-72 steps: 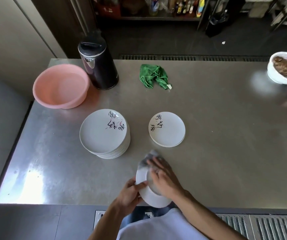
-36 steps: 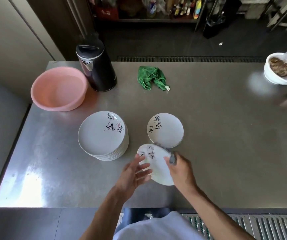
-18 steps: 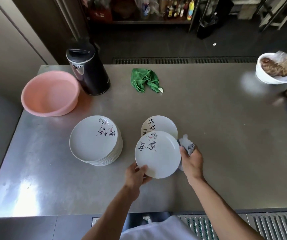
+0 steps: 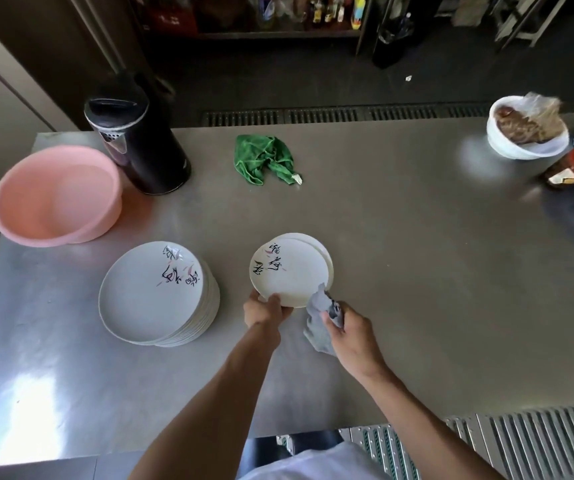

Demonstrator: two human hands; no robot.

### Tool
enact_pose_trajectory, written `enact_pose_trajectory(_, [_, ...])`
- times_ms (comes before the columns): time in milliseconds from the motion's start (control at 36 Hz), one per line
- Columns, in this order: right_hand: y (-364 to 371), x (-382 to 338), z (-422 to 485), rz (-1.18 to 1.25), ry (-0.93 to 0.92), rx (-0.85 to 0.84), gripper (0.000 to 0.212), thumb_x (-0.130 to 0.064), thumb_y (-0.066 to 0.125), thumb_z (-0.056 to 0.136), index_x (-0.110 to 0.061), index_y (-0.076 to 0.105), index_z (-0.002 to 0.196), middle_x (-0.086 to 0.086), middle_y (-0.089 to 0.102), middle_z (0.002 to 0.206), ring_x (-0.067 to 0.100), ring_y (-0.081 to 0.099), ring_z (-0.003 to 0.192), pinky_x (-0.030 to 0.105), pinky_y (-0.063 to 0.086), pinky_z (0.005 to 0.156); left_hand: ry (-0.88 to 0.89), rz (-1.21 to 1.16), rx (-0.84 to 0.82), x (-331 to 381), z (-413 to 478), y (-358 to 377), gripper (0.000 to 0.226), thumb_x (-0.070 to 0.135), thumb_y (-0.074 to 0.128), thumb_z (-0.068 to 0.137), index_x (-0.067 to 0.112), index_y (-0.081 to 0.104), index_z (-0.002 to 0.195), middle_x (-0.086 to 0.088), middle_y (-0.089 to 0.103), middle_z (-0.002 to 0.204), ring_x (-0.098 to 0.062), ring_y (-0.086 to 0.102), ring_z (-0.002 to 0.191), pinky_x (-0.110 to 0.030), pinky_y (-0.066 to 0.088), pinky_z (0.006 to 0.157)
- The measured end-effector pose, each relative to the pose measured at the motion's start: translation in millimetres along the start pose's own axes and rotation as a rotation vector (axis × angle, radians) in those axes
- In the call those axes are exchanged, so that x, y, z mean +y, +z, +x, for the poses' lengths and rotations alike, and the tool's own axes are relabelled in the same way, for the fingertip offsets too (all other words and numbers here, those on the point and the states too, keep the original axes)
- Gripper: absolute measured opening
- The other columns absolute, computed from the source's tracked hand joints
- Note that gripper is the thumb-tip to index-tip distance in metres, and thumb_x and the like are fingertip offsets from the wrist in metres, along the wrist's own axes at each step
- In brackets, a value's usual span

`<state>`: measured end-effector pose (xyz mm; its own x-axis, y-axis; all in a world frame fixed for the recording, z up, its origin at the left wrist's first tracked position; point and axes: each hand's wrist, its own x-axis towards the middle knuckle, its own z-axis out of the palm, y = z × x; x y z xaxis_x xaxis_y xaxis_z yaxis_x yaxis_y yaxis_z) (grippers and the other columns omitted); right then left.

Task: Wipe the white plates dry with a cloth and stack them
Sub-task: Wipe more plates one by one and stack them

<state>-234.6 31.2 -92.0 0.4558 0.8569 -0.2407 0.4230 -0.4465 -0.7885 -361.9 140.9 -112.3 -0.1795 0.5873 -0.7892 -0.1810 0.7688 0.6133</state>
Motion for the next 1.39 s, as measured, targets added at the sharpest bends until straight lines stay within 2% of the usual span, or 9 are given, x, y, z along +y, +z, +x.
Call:
enact_pose_trajectory(222, [-6, 2, -2, -0.008, -0.078, -0.115, 0.027, -0.020, 0.058, 0.096, -0.029, 0.045, 0.074, -0.013, 0.046, 0.060, 0.005, 0.032, 0.055, 0.017, 0.031, 0.051, 0.023, 0.052, 0.054, -6, 9, 14, 0.048, 0.004, 0.060, 0.097, 0.022, 0.058, 0.142, -0.014, 0.066, 0.122, -0.029, 0.071, 0.080, -0.046, 0.064, 0.078])
enact_pose_trajectory(500, [-10, -9, -5, -0.079, -0.165, -0.240, 0.018, -0.020, 0.058, 0.092, -0.034, 0.062, 0.104, -0.024, 0.065, 0.087, -0.006, 0.059, 0.077, 0.009, 0.046, 0.072, -0.111, 0.202, -0.019, 0, 13, 20, 0.042, -0.004, 0.044, 0.095, 0.008, 0.054, 0.135, -0.021, 0.061, 0.130, -0.038, 0.065, 0.113, -0.028, 0.056, 0.047])
enact_pose_trajectory(694, [-8, -23, 0, -0.016, -0.179, -0.185, 0.016, -0.041, 0.047, 0.091, -0.051, 0.051, 0.079, -0.023, 0.060, 0.071, 0.001, 0.049, 0.058, 0.012, 0.037, 0.056, 0.057, 0.456, -0.113, 17, -1, 4, 0.031, 0.013, 0.055, 0.093, 0.009, 0.063, 0.123, -0.018, 0.065, 0.117, -0.034, 0.061, 0.097, -0.036, 0.052, 0.079])
enact_pose_trajectory(833, [10, -49, 5, 0.032, -0.211, -0.168, 0.017, -0.048, 0.045, 0.092, -0.051, 0.051, 0.076, -0.028, 0.057, 0.066, -0.003, 0.051, 0.057, 0.007, 0.036, 0.054, 0.330, 0.515, -0.187, 71, -32, -30, 0.023, 0.008, 0.050, 0.088, 0.024, 0.063, 0.078, -0.003, 0.057, 0.067, -0.017, 0.049, 0.055, -0.020, 0.037, 0.045])
enact_pose_trajectory(917, [31, -66, 13, 0.080, -0.187, -0.192, 0.016, -0.032, 0.050, 0.099, -0.038, 0.057, 0.085, -0.028, 0.064, 0.081, -0.008, 0.058, 0.076, 0.001, 0.039, 0.069, 0.448, 0.517, -0.157, 101, -41, -66, 0.022, 0.009, 0.051, 0.088, 0.001, 0.063, 0.104, -0.026, 0.059, 0.088, -0.044, 0.052, 0.079, -0.034, 0.041, 0.067])
enact_pose_trajectory(1056, [69, -106, 25, 0.135, -0.131, -0.222, 0.023, -0.023, 0.048, 0.102, -0.036, 0.057, 0.085, -0.030, 0.065, 0.087, -0.012, 0.057, 0.085, 0.000, 0.037, 0.075, 0.602, 0.570, 0.132, 136, -37, -138, 0.040, 0.010, 0.058, 0.097, 0.014, 0.061, 0.137, -0.005, 0.067, 0.124, -0.018, 0.070, 0.089, -0.029, 0.052, 0.092])
enact_pose_trajectory(1111, [80, -122, 28, 0.145, -0.102, -0.222, 0.022, -0.030, 0.045, 0.103, -0.032, 0.059, 0.086, -0.018, 0.067, 0.084, -0.006, 0.058, 0.081, 0.002, 0.039, 0.070, 0.656, 0.613, 0.275, 140, -35, -166, 0.042, 0.009, 0.058, 0.096, 0.011, 0.060, 0.138, -0.010, 0.060, 0.128, -0.018, 0.066, 0.086, -0.026, 0.047, 0.091])
enact_pose_trajectory(1222, [99, -142, 27, 0.132, -0.062, -0.249, 0.027, -0.039, 0.042, 0.104, -0.023, 0.058, 0.089, -0.012, 0.066, 0.083, -0.002, 0.056, 0.074, 0.002, 0.037, 0.063, 0.493, 0.673, 0.358, 140, -26, -208, 0.043, 0.007, 0.054, 0.092, -0.006, 0.058, 0.133, -0.029, 0.056, 0.126, -0.040, 0.049, 0.125, -0.048, 0.046, 0.105])
enact_pose_trajectory(1389, [120, -153, 18, 0.087, -0.073, -0.269, 0.029, -0.030, 0.044, 0.103, -0.019, 0.053, 0.078, -0.008, 0.055, 0.064, 0.004, 0.050, 0.062, 0.011, 0.037, 0.058, 0.435, 0.558, 0.303, 129, -24, -223, 0.032, 0.001, 0.050, 0.087, 0.001, 0.067, 0.114, -0.027, 0.066, 0.111, -0.041, 0.057, 0.114, -0.047, 0.052, 0.092])
